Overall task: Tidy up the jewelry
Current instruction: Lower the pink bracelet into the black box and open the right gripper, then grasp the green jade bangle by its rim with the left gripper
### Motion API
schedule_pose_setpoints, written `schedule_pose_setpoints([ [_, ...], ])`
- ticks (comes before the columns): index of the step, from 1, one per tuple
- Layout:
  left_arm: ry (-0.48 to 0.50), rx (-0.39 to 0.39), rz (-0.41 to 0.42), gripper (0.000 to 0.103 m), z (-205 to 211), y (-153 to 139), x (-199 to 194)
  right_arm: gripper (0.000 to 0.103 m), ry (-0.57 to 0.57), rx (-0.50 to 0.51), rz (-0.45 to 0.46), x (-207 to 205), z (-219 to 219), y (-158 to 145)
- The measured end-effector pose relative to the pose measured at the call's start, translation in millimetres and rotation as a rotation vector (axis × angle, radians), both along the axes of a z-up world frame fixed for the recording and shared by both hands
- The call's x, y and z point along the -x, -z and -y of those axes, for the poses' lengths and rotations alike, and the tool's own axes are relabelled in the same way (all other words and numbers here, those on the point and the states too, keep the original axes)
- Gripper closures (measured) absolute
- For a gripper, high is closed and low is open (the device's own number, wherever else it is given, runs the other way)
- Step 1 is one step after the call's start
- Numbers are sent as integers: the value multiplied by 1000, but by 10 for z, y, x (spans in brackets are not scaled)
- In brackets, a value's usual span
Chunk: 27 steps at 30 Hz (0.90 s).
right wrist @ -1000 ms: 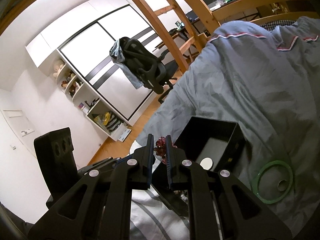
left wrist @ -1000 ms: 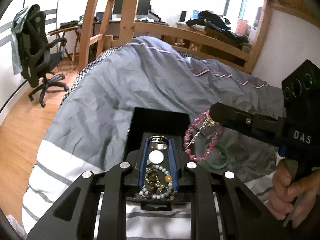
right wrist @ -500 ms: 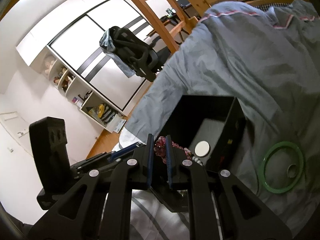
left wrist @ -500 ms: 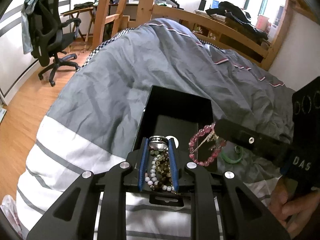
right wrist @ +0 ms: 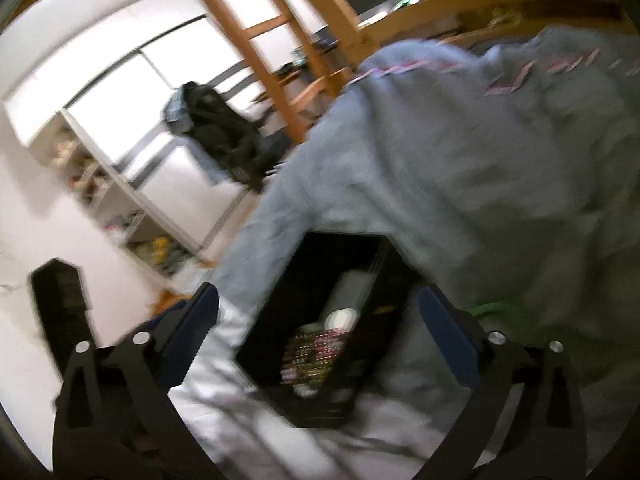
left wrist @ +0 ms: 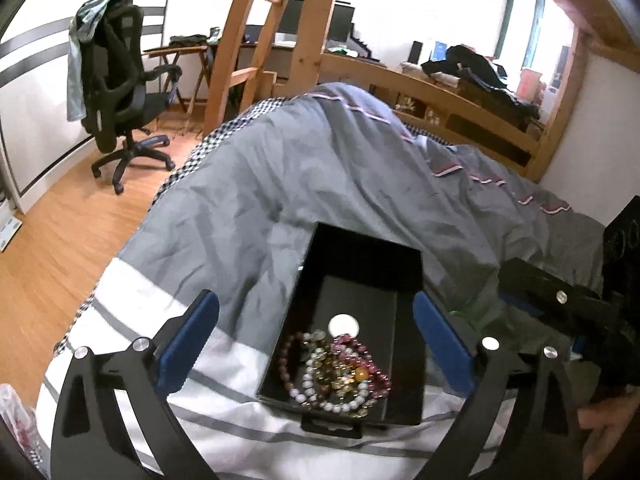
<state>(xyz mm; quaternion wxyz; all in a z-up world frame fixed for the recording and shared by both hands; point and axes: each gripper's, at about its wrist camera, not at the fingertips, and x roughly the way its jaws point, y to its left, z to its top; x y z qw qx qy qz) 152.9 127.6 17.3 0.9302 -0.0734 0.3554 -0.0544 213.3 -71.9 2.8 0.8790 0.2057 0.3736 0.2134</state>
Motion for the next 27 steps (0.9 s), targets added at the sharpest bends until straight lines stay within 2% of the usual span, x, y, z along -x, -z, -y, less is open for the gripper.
schedule_pose_setpoints([
  [4,59,-1,6,7,210,39,6,4,78,119,33,89,200,-95],
  [10,177,-30,28,6,646,105,82,4,168,182,36,198,560,-209],
  [15,320,-83,39,6,1120,238,221,4,222,234,38,342,825,-252],
  [20,473,-154,38,6,1589,435,326,4,220,257,53,446,1011,-268],
  [23,504,-184,19,6,1747,571,293,4,192,257,50,420,1032,-238],
  [27,513,-201,-18,6,1826,702,137,9,148,287,-2,333,956,-38],
])
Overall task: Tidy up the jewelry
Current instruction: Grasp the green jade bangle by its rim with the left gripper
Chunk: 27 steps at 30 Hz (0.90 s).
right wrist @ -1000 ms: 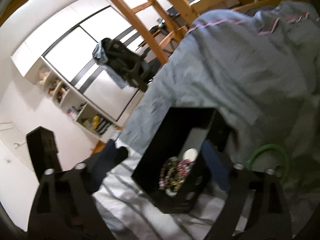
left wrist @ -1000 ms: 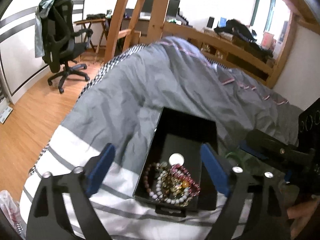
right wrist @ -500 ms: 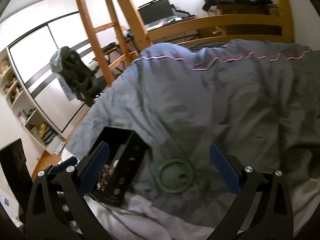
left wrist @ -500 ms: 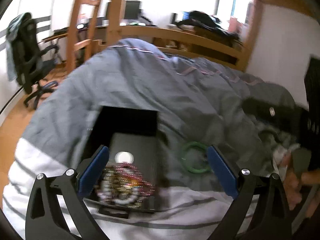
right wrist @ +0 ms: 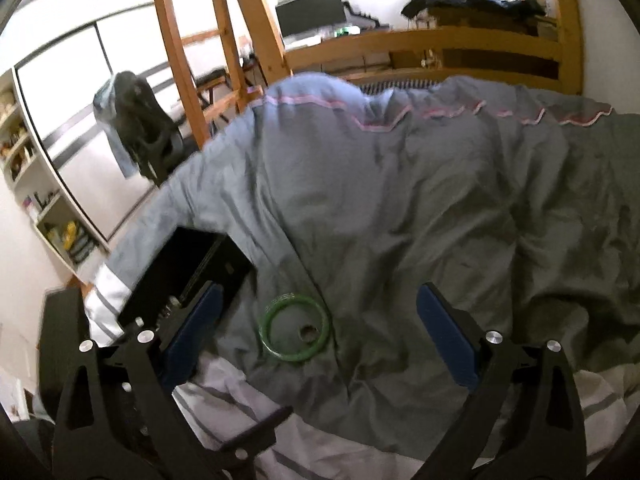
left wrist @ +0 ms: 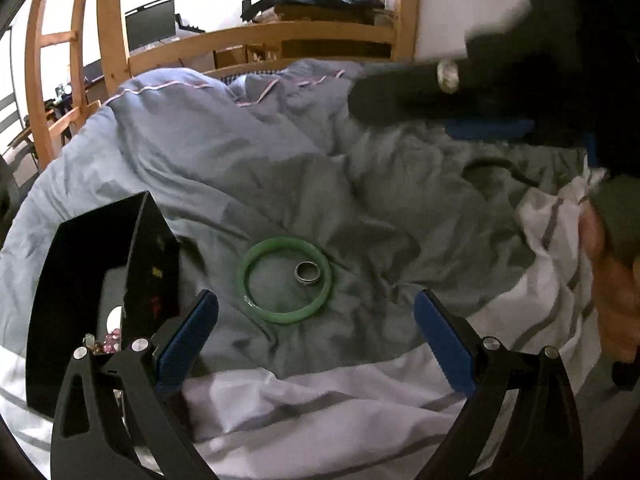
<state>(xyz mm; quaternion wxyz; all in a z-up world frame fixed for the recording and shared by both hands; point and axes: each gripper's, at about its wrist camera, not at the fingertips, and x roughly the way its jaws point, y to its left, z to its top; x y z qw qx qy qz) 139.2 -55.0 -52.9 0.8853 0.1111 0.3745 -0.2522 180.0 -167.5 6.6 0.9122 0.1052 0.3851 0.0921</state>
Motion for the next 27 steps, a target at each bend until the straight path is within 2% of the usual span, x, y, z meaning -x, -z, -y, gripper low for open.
schedule_pose_setpoints([
  [4,-19,21,-31,6,-20,70,-142,17,47,-80,-69,-99,141,229],
  [8,-63,-7,-3,6,30,147,-309,24,83,-98,-115,-164,284,412],
  [12,-52,-59,23,6,160,219,-391,24,143,-142,-134,-205,412,534],
  [16,-53,-141,62,6,313,324,-463,24,186,-188,-110,-221,516,506],
  [19,-37,-138,90,6,350,300,-469,24,189,-200,-94,-224,536,471],
  [22,0,-70,33,6,368,310,-514,24,200,-211,-99,-232,553,483],
  [25,-59,-63,-44,6,291,397,-664,24,199,-224,-108,-241,570,510],
  [26,-82,-35,-80,7,226,417,-723,24,188,-235,-109,-240,563,510],
  [27,-89,3,-115,15,168,431,-759,24,181,-234,-108,-238,552,504],
])
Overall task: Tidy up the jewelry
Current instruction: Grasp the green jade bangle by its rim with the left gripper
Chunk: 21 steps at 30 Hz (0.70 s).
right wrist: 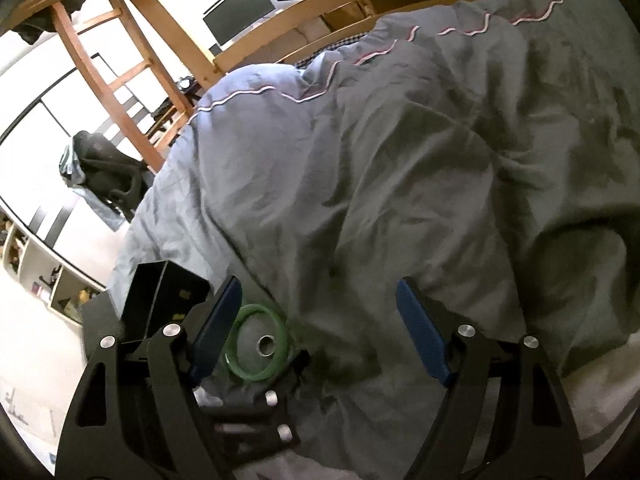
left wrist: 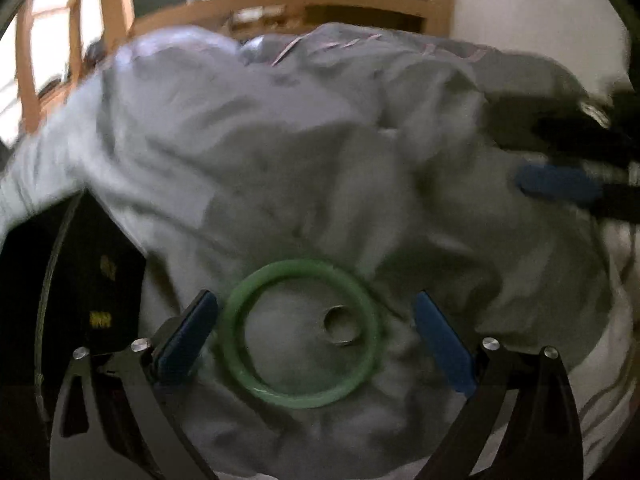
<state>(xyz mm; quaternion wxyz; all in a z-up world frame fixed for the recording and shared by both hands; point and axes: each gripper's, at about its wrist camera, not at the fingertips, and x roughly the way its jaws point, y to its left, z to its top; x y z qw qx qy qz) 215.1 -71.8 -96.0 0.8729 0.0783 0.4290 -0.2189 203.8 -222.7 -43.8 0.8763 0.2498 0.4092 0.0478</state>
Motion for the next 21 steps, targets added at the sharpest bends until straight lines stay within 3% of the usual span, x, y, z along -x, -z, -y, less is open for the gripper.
schedule_pose_setpoints([
  [1,-19,48,-43,25,-82,10,-61,24,-10,5,4,2,-18,-10],
  [2,-35,77,-68,29,-141,12,-102,24,-22,12,7,-2,-40,-16],
  [6,-35,137,-87,29,-204,-53,-119,30,-61,14,1,-22,-88,24],
  [12,-42,211,-30,29,-305,-400,-69,34,-135,35,-16,-41,-182,129],
  [18,-80,255,4,29,-451,-598,-112,35,-283,95,54,-22,-502,106],
  [19,-79,261,4,29,-443,-616,-109,37,-309,122,56,-26,-586,134],
  [21,-69,253,19,29,-429,-650,-84,51,-373,192,46,-50,-782,250],
])
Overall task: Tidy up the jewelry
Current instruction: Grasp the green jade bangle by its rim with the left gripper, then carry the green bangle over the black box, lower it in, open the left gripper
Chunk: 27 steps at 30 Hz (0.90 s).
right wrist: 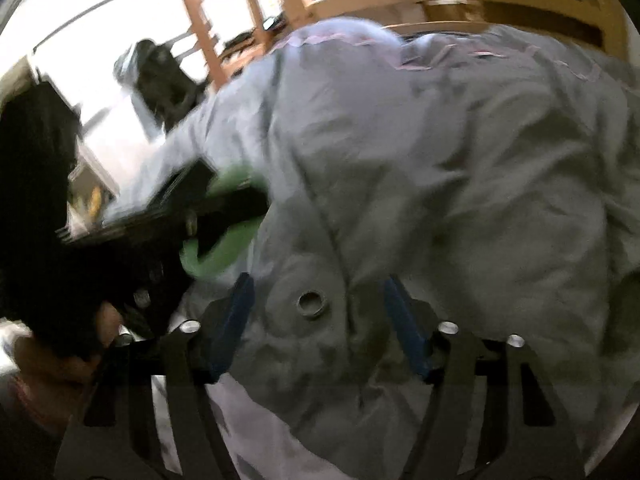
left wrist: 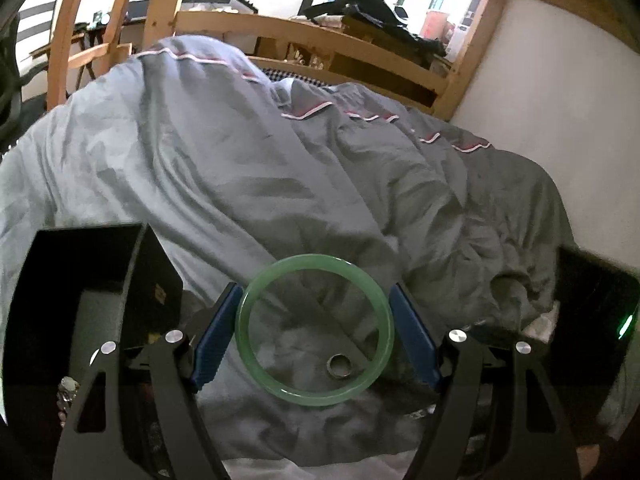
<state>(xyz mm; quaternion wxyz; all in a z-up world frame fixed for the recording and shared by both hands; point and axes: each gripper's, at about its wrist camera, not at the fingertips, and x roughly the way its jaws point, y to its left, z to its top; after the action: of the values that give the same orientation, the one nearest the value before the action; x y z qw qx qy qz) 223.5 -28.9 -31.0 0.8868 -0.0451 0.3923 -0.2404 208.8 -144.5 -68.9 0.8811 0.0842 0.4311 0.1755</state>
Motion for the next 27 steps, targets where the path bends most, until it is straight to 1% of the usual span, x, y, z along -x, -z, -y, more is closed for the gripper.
schedule_pose_setpoints([
  [1,0,-19,17,29,29,-16,15,55,-9,32,-2,-10,-50,49],
  [2,-2,-22,22,29,15,-21,39,62,-11,69,-11,-36,-105,116],
  [3,-20,-35,20,29,-23,-27,39,71,-4,81,-27,-67,-132,204],
  [4,-29,-21,8,29,-59,-8,10,75,3,64,-38,-80,-117,253],
  [5,-34,-3,-4,29,-96,-4,-7,80,12,71,-43,-90,-111,293],
  [6,-46,10,-16,29,-138,2,-17,84,11,70,-39,-85,-107,294],
  [9,-68,23,-22,29,-201,-4,-49,84,-8,71,-16,-65,-136,249],
  [10,-72,26,-19,29,-211,-9,-48,88,-13,78,-8,-62,-154,230],
  [11,-74,28,-17,29,-212,-11,-49,96,-10,88,0,-59,-169,216],
  [12,-74,28,-16,29,-217,-16,-43,96,-1,99,8,-56,-171,201],
  [20,-84,30,-14,29,-245,-23,-47,96,35,81,82,-11,-98,56],
  [27,-96,36,-3,29,-291,-78,-35,95,84,47,158,-6,1,-176],
])
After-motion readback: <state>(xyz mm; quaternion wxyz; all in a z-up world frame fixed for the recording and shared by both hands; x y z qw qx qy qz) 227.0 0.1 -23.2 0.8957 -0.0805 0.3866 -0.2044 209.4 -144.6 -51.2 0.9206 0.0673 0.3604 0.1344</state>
